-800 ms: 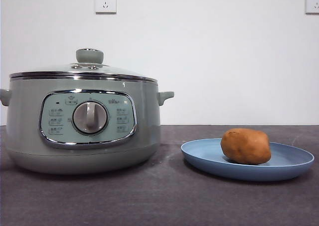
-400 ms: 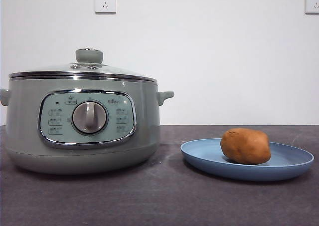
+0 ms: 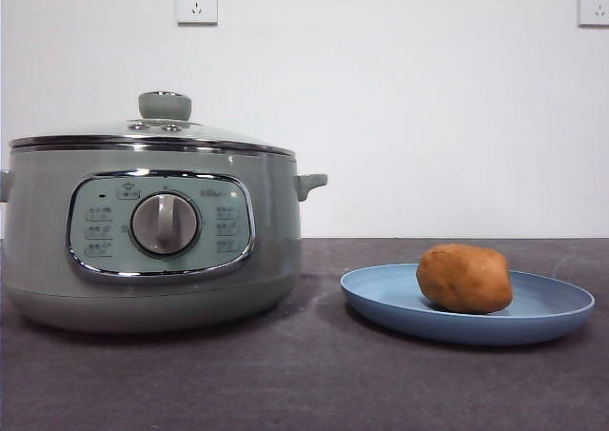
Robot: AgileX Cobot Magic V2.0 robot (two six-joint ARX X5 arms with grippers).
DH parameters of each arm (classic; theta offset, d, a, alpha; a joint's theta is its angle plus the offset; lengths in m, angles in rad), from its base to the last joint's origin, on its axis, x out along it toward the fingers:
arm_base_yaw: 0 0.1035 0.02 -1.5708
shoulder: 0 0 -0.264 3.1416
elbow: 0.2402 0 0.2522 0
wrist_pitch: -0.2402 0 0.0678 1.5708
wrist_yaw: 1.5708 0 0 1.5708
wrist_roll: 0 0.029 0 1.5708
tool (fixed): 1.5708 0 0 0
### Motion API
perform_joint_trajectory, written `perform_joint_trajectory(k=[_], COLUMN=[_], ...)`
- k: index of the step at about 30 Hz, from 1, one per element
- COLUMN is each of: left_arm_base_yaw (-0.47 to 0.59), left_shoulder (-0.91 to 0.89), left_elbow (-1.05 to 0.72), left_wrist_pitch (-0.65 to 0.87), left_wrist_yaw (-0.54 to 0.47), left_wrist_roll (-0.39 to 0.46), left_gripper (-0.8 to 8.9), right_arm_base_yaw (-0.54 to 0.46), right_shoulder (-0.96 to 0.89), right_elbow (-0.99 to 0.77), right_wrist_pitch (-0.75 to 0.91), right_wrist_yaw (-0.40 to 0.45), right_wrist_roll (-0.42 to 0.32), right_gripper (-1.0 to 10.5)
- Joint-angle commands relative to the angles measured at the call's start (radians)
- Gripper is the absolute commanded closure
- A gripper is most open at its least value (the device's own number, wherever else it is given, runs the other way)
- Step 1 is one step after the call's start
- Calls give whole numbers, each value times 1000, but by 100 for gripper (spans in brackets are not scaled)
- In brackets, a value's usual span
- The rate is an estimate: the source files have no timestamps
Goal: Take the potato out from the steamer,put the potato on the plate,close the lid
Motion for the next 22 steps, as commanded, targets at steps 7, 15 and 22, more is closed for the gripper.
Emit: perform_joint_trajectory(k=[7,15,22], left_arm_base_yaw=[2,2,2], left_shoulder=[-2,-2,-2], left_elbow=[-12,-12,-12], left_wrist_pitch=[0,0,0], left_wrist_yaw=[-5,-5,-5], left_wrist_roll=[-2,-2,-2], left_gripper=[816,816,816], right_arm_base_yaw=[0,0,-26], right_shoulder=[0,0,-35], right_elbow=[0,0,-1], right_wrist_pitch=[5,5,2], right_wrist_yaw=[-1,-1,0], right_wrist_roll=[-8,-8,-8], right_gripper=[949,949,949])
